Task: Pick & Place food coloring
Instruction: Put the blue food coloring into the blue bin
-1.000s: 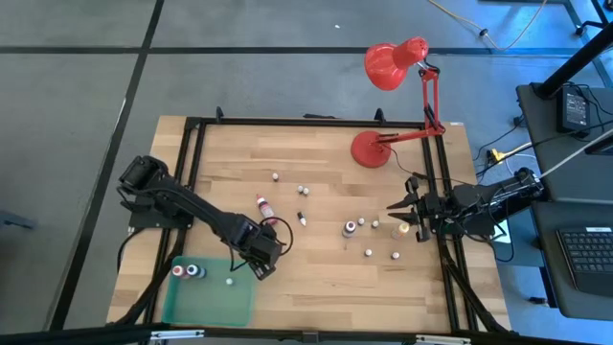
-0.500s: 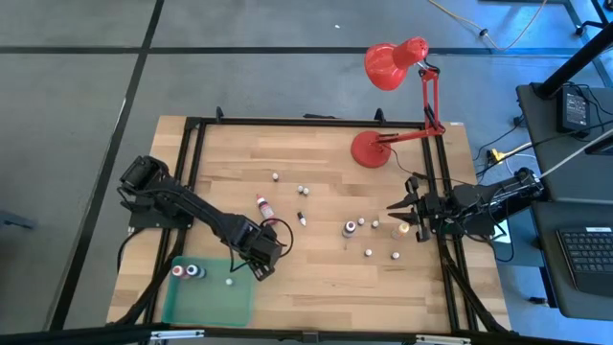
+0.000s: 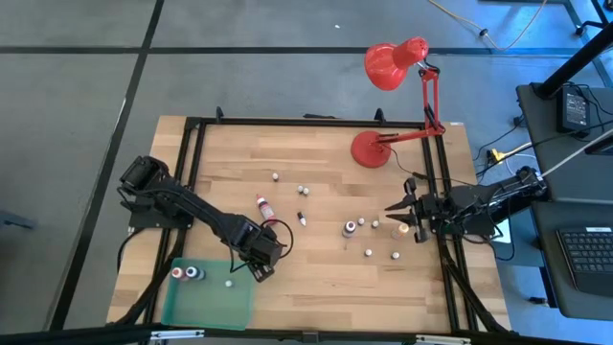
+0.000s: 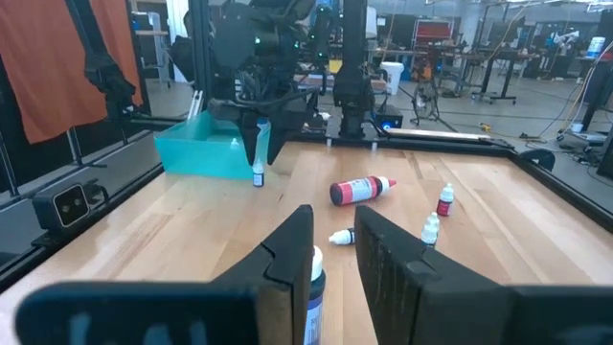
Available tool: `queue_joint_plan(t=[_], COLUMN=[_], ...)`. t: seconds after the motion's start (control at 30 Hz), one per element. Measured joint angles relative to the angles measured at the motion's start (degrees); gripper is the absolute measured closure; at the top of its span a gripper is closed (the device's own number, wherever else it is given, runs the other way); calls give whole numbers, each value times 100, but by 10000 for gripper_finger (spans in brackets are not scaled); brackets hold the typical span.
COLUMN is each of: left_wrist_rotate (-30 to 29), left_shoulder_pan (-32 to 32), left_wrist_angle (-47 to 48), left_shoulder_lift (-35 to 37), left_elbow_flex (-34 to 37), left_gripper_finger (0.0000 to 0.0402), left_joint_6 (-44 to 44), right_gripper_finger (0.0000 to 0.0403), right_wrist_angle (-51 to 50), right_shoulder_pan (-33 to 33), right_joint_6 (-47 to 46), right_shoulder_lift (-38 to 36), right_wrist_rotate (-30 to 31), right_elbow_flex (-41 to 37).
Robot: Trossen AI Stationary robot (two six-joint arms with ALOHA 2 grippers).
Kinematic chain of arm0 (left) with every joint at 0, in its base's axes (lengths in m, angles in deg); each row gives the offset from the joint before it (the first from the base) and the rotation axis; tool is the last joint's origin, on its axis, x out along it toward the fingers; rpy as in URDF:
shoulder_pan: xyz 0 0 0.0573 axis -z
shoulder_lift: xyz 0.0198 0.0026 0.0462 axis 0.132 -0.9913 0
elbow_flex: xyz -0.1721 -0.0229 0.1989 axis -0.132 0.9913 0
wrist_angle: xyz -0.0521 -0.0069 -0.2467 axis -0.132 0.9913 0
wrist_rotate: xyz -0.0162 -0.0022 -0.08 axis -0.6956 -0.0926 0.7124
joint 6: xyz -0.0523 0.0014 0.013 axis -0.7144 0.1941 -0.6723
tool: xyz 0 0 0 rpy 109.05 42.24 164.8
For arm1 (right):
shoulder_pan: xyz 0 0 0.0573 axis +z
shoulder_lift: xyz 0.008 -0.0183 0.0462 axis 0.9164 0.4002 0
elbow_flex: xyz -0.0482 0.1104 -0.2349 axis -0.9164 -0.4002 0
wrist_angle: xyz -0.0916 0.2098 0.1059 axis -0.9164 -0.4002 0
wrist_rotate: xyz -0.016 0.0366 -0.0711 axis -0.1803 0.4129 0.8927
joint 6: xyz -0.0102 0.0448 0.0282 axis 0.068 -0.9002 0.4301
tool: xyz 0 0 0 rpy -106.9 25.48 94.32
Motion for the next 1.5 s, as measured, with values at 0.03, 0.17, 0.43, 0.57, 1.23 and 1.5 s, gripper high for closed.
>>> queue_joint_plan(t=[0.03,0.17,0.43,0.57,1.23,1.5], left_wrist_rotate=[0,-1,-36,-42,-85,-106], left_shoulder_pan=[2,4,4,4,6,7], left_wrist_angle=[1,12,15,20,22,-10], left_shoulder_lift=[1,1,1,3,18,17], left_elbow_flex=[0,0,0,0,-6,-7], left_gripper_finger=[247,248,285,309,362,354], left_joint_6=[1,1,1,3,189,30], right_gripper_finger=[319,319,319,319,319,319], right_wrist_angle=[2,0,1,2,1,0], right_shoulder_pan=[1,0,1,1,2,2], right_joint_6=[-2,-7,-10,-11,-12,-13], right_shoulder_lift=[24,101,125,125,125,124], right_wrist_rotate=[1,1,2,1,0,0], right_elbow_flex=[0,0,-1,-1,-1,-1])
